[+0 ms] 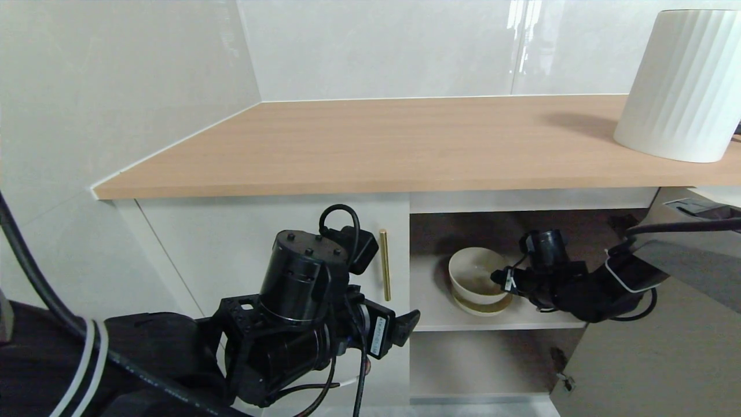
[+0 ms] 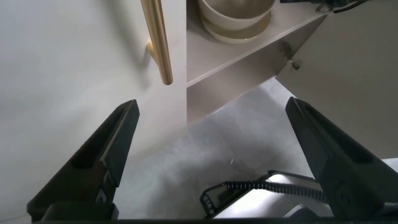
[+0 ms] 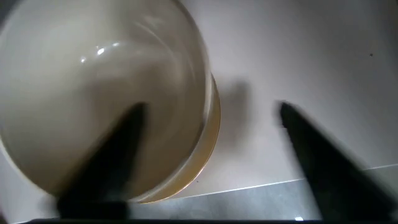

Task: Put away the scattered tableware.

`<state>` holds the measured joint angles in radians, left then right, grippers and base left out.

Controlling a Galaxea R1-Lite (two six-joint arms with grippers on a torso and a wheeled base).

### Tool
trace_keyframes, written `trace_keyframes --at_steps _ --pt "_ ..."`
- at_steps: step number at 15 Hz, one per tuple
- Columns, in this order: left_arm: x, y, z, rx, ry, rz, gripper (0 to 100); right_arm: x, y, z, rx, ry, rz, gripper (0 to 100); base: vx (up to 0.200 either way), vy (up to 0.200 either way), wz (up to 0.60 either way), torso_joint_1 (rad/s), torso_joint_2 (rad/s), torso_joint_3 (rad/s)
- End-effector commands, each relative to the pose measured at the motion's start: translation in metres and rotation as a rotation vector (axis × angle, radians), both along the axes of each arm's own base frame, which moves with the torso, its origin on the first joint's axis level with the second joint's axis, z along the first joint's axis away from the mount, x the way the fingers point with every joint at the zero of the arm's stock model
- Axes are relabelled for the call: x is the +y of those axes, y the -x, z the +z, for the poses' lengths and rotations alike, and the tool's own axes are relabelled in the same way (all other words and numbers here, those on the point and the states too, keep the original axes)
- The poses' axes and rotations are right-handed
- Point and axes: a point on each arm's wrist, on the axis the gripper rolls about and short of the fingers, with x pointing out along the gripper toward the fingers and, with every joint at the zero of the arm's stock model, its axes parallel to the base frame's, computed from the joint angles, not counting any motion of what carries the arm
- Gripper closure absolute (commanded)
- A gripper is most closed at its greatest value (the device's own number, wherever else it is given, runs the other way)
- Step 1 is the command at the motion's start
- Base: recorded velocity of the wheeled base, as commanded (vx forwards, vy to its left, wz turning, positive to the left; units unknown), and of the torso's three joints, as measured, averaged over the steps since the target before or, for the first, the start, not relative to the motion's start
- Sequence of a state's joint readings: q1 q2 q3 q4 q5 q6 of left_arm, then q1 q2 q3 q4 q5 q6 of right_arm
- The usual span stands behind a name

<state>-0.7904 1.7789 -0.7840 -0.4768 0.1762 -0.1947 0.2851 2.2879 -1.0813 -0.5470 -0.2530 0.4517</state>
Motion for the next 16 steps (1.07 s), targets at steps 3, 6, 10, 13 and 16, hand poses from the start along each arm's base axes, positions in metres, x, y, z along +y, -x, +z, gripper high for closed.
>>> trace_keyframes --at_steps 3,6,10,13,16 --pt "0.002 -0.002 0.001 -0.001 0.003 0.011 0 0.002 0.010 0.019 -0.029 -0.009 0.010 0 0.000 0.000 0.00 0.000 0.00 0.000" --pt "0.005 -0.004 0.001 0.002 0.008 0.024 0 0.013 0.058 0.056 -0.053 -0.021 0.089 0 0.000 0.000 0.00 0.000 0.00 0.000" --pt "0.006 -0.002 0.000 0.033 0.044 0.050 0 0.016 0.113 0.092 -0.102 0.007 0.218 0 0.000 0.000 0.00 0.000 0.00 0.000" --pt "0.008 -0.001 0.005 0.029 0.068 0.058 0 0.016 0.138 0.082 -0.029 0.029 0.257 0 -0.133 0.000 0.00 0.003 0.00 0.000" --pt "0.008 0.000 0.005 0.028 0.070 0.056 0 0.012 0.166 0.067 0.042 0.054 0.289 0 -0.200 0.000 0.00 0.002 0.00 0.001"
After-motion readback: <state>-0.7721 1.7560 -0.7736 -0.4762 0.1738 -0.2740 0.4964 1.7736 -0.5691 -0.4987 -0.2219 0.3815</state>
